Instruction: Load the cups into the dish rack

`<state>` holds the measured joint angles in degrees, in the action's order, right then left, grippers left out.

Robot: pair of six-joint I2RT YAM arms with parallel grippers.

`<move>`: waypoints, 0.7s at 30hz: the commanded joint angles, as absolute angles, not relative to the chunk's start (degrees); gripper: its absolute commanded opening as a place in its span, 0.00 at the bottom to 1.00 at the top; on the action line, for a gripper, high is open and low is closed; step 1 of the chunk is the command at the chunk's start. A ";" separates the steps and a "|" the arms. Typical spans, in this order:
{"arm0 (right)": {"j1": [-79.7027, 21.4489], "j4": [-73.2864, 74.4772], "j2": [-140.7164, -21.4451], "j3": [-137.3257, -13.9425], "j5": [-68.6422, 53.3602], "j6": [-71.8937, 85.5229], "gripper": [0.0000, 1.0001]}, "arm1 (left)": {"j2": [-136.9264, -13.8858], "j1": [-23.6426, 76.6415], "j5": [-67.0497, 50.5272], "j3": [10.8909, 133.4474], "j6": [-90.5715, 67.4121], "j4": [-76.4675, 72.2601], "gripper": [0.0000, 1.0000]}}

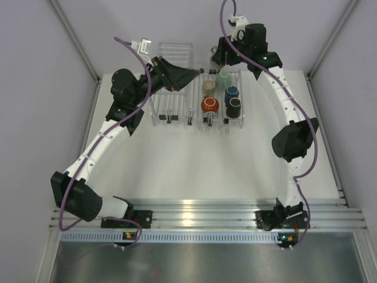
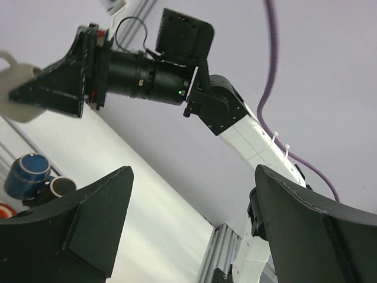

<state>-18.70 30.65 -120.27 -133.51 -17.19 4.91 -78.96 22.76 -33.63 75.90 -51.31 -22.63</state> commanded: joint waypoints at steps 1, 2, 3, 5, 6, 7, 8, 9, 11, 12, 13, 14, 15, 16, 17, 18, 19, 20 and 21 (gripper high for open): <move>-21.00 38.50 -121.28 -137.11 -11.87 0.88 0.00 | -77.96 21.80 -31.90 75.16 -45.26 -15.21 0.90; -21.27 38.50 -121.81 -136.67 -11.52 0.70 0.00 | -77.87 21.71 -31.90 74.97 -45.26 -15.12 0.90; -21.44 38.50 -122.16 -136.06 -10.82 0.53 0.00 | -77.70 21.53 -31.99 74.62 -45.35 -15.03 0.90; -22.15 38.58 -123.13 -135.62 -10.28 0.62 0.00 | -77.26 21.45 -31.99 73.83 -45.44 -15.03 0.90; -22.50 38.67 -123.57 -135.53 -9.67 -1.65 0.00 | -77.26 21.36 -32.08 73.65 -45.53 -15.03 0.90; -22.59 38.58 -123.92 -135.53 -9.49 -1.84 0.00 | -77.17 21.18 -32.17 73.57 -45.61 -15.03 0.90; -22.76 38.58 -124.80 -135.70 -9.32 -2.02 0.00 | -77.08 21.09 -32.17 73.39 -45.62 -14.94 0.90; -22.85 38.58 -125.24 -135.70 -8.79 -2.20 0.00 | -77.08 21.01 -32.52 73.30 -45.70 -14.85 0.90; -23.11 38.85 -126.64 -135.88 -8.26 -2.46 0.00 | -76.99 20.83 -32.78 73.04 -45.88 -14.77 0.90; -23.20 39.20 -127.09 -136.14 -7.83 -2.63 0.00 | -76.99 20.74 -32.87 72.60 -46.05 -14.77 0.90; -23.20 39.29 -127.70 -136.32 -7.47 -2.98 0.00 | -76.73 20.66 -32.87 72.34 -46.14 -14.85 0.90; -23.38 39.46 -128.58 -136.32 -7.21 -3.25 0.00 | -76.55 20.65 -32.96 72.07 -46.23 -14.85 0.90; -23.47 39.64 -129.02 -136.23 -6.51 -3.77 0.00 | -76.47 20.48 -32.96 71.46 -46.40 -14.85 0.90; -23.55 39.73 -129.55 -136.14 -6.07 -4.04 0.00 | -76.12 20.39 -32.87 71.11 -46.49 -14.77 0.90; -23.64 39.73 -130.33 -136.23 -5.80 -4.30 0.00 | -75.94 20.39 -32.78 70.84 -46.58 -14.77 0.90; -23.73 39.81 -130.78 -136.14 -5.37 -4.48 0.00 | -75.76 20.13 -32.87 70.58 -46.67 -14.85 0.90; -23.64 39.73 -131.13 -136.06 -5.19 -4.74 0.00 | -75.50 20.13 -32.70 70.14 -46.67 -14.77 0.90; -23.73 39.64 -131.92 -136.14 -4.92 -4.92 0.00 | -75.32 20.04 -32.61 69.88 -46.67 -14.85 0.90; -23.73 39.55 -132.18 -136.14 -4.31 -5.01 0.00 | -75.15 19.87 -32.52 69.70 -46.67 -14.77 0.90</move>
<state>-22.50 40.42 -131.37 -133.60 -6.57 -3.49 -78.04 20.40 -32.51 70.28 -46.81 -13.61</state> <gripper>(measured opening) 0.626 0.897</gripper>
